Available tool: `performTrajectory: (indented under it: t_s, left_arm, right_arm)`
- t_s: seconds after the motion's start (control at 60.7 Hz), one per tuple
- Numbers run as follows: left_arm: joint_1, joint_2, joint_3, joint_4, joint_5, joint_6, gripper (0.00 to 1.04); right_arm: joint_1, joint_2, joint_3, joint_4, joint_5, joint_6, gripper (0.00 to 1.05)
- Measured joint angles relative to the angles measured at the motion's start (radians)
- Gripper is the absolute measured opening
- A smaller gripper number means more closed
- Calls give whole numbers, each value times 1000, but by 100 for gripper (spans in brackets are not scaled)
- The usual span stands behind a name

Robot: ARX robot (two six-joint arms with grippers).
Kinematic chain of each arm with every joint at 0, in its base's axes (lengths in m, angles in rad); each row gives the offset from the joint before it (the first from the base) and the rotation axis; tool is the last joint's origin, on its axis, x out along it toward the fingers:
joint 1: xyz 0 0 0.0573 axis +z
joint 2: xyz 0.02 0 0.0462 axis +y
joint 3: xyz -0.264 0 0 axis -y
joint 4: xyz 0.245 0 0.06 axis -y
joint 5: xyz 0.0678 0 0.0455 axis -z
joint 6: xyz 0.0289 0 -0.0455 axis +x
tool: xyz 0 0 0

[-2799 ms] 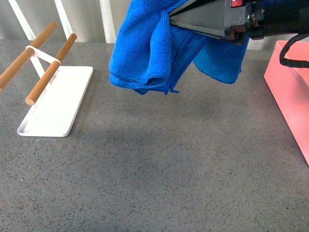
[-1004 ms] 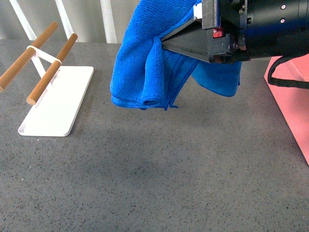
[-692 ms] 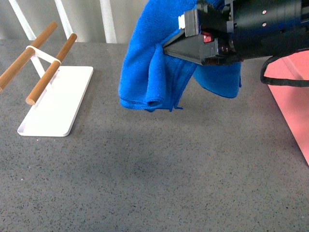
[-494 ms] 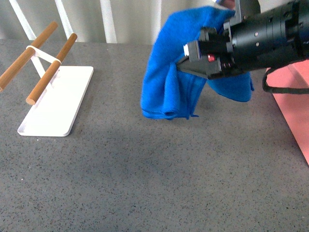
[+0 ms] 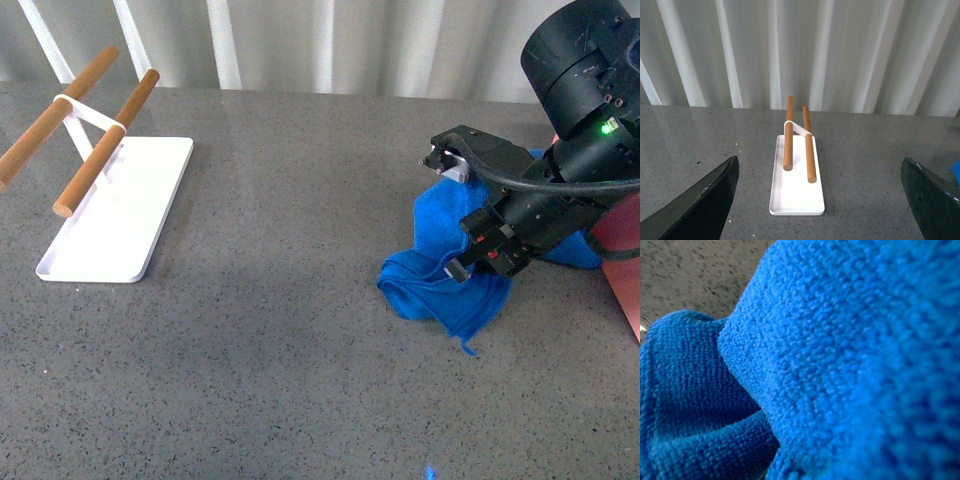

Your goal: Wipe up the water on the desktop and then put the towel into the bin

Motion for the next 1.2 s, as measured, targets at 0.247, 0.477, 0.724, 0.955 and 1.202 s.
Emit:
performTrajectory:
  t_s: [0.247,0.477,0.724,0.955,1.202]
  left_arm:
    - [0,0,0,0,0,0,98]
    - [0,0,0,0,0,0,98]
    - [0,0,0,0,0,0,98]
    - [0,0,0,0,0,0,98]
    - [0,-1,0,0,0,0,98]
  right_arm:
    - [-3,99,154,-84,117,-126,6]
    - [28,221,357,-145,214,-204,6]
    - [80,348,616,-221,241,-210,6]
    - [160,376,724,-266,114,-175,6]
    - [246,228,561,-232,60,-142,6]
